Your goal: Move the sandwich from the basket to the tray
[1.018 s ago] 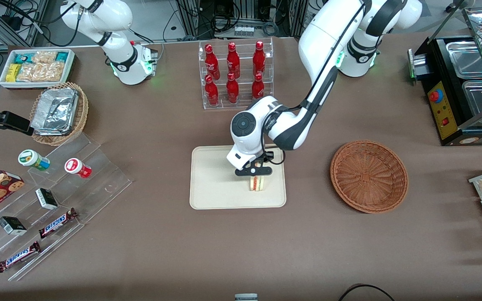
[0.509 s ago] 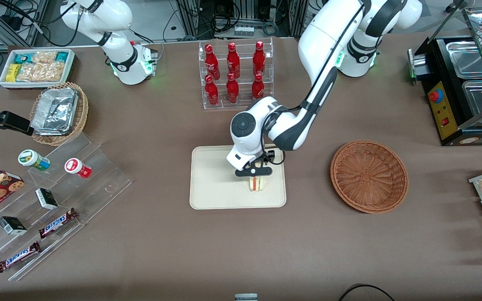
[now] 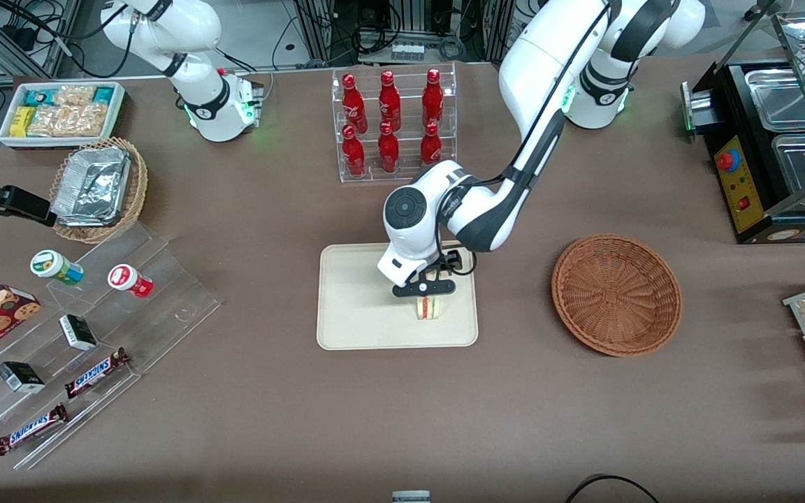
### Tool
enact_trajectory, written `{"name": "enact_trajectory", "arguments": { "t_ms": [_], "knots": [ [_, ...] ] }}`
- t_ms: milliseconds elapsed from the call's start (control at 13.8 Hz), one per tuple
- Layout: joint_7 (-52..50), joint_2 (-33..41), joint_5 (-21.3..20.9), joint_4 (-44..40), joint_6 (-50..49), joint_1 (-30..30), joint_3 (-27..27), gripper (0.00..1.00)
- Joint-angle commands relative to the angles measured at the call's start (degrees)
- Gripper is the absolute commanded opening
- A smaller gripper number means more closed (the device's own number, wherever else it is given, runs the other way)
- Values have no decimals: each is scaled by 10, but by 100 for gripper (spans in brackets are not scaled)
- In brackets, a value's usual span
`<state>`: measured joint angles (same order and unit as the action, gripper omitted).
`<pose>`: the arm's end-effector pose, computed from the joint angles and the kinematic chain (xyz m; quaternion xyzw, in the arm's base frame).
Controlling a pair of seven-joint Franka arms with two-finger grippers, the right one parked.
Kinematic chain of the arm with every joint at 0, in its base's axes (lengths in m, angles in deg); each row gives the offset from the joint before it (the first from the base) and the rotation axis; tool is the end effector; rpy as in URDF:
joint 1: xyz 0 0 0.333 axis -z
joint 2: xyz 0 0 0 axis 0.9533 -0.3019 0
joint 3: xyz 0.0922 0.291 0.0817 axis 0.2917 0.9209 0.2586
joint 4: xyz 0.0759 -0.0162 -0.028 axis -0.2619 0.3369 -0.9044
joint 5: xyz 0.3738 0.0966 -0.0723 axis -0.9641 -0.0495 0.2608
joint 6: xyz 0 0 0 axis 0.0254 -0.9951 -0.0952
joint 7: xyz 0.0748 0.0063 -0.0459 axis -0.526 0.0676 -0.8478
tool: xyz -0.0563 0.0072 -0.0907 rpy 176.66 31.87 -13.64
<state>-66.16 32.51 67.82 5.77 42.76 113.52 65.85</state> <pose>0.5197 -0.4919 0.2528 -0.9973 -0.0255 0.0147 0.0668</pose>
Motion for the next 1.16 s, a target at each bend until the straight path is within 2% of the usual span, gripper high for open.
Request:
{"name": "enact_trajectory", "arguments": {
  "t_ms": [0, 291, 655, 1091],
  "knots": [
    [-9, 22, -2, -28, -59, -4, 5, 100],
    [-38, 66, 4, -19, -81, -27, 7, 100],
    [-21, 138, 21, 18, -98, -115, 6, 100],
    [121, 217, 48, 71, -146, -206, 6, 100]
  ]
}}
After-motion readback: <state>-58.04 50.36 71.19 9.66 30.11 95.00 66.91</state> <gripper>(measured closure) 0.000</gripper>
